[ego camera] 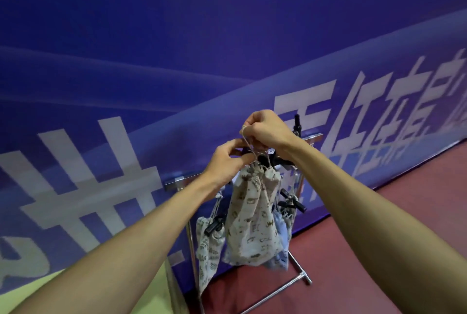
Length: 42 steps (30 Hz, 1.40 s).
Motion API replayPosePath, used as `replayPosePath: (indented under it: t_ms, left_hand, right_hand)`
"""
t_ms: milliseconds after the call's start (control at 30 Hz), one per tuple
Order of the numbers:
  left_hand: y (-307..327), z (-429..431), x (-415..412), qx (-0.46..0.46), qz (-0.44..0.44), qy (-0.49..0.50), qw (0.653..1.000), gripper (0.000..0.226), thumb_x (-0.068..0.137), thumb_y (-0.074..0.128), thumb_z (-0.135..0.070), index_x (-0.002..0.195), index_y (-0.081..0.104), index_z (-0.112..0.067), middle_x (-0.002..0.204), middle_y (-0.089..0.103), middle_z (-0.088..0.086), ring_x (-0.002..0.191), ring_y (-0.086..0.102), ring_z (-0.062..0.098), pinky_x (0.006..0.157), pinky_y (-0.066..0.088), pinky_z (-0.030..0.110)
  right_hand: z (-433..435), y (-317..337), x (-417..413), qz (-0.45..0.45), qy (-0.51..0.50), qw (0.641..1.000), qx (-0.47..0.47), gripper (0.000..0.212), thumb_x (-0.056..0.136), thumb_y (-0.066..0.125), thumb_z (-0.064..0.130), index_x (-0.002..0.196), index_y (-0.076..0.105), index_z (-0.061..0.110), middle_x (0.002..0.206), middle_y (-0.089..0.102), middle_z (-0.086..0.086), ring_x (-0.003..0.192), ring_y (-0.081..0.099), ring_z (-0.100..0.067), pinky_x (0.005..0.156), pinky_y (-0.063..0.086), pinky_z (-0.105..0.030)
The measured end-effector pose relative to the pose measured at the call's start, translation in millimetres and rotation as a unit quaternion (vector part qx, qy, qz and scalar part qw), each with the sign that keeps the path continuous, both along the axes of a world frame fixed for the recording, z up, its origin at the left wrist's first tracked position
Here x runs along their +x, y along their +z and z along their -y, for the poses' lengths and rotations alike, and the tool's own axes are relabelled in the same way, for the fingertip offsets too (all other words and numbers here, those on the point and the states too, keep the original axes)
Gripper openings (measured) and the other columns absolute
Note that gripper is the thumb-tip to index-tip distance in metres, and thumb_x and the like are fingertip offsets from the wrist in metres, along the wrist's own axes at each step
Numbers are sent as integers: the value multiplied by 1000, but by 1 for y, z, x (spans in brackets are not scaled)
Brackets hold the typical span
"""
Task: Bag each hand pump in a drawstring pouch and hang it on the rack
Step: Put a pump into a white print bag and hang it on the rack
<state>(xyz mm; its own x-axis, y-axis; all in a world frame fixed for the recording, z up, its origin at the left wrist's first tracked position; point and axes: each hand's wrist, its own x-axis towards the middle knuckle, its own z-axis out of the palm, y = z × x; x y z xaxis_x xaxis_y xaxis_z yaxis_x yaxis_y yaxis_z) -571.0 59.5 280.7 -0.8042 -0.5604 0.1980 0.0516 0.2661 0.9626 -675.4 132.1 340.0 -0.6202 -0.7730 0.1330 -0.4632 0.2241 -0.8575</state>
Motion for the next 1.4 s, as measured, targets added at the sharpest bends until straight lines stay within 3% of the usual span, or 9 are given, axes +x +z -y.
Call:
replayPosePath:
  t_ms: [167, 333, 633, 767, 833, 933, 1100, 1300, 1400]
  left_hand:
    - [-2, -20, -24, 47, 54, -64, 995, 16, 85, 57, -21, 99, 65, -21, 100, 66, -1, 93, 58, 11, 81, 41, 29]
    - [-27, -44, -75, -126, 110, -77, 983, 16, 100, 39, -19, 92, 53, -14, 87, 52, 2, 79, 44, 11, 69, 35, 20]
    - [-78, -68, -176, -231, 220, -80, 945, 29, 100, 34, -27, 112, 53, -8, 107, 49, 6, 99, 47, 15, 85, 35, 24]
    - [-81, -77, -217, -152, 244, -79, 955, 26, 99, 42, -22, 94, 61, -4, 101, 54, 12, 94, 52, 19, 90, 43, 36]
    - [-85, -84, -236, -97, 229, -86, 965, 24, 95, 51, -19, 74, 60, -14, 102, 55, 6, 95, 55, 15, 87, 45, 29]
    - [-97, -87, -257, -13, 199, -35, 979, 13, 90, 58, -14, 81, 67, -13, 107, 57, 3, 99, 55, 14, 89, 41, 22]
    - [-115, -76, -283, 84, 207, -30, 974, 15, 90, 57, -14, 82, 69, -16, 96, 65, 2, 83, 55, 9, 81, 39, 23]
    - [-141, -43, -308, 66, 278, -47, 957, 24, 93, 54, -23, 73, 67, -22, 83, 69, 21, 62, 53, 22, 61, 37, 29]
    - [-154, -31, -328, 0, 311, -52, 949, 29, 94, 48, -18, 71, 65, -20, 67, 65, 3, 54, 57, 17, 54, 41, 24]
  right_hand:
    - [-23, 0, -24, -23, -22, 999, 23, 6, 72, 59, 8, 67, 61, 7, 59, 63, -15, 56, 61, -27, 59, 52, -35]
    - [-42, -14, -73, -38, 18, 997, 60, 10, 70, 56, 6, 61, 58, 8, 54, 56, -11, 52, 56, -26, 56, 53, -37]
    - [-92, -59, -191, 83, 109, 988, 70, 24, 78, 56, -4, 59, 50, 10, 52, 39, -5, 40, 31, -11, 39, 24, -21]
    - [-104, -76, -236, 74, 105, 988, 81, 22, 81, 62, 1, 64, 52, 11, 53, 47, -5, 38, 40, -11, 40, 31, -21]
    - [-107, -85, -257, 51, 114, 987, 100, 20, 81, 63, 3, 66, 53, 11, 58, 54, -4, 40, 51, -11, 47, 43, -26]
    - [-109, -102, -281, 15, 138, 975, 175, 15, 83, 65, 8, 70, 58, 12, 66, 62, -3, 50, 63, -12, 60, 56, -37]
    - [-96, -139, -315, 4, 128, 969, 211, 13, 84, 68, 19, 74, 63, 13, 73, 60, -6, 60, 55, -16, 55, 51, -27]
    - [-68, -169, -347, -13, 111, 963, 247, 22, 87, 64, 10, 70, 61, 24, 73, 64, 0, 67, 61, -17, 70, 54, -33]
    - [-53, -183, -360, -32, 84, 960, 264, 28, 85, 67, 8, 66, 59, 27, 67, 62, 7, 61, 60, -9, 67, 49, -26]
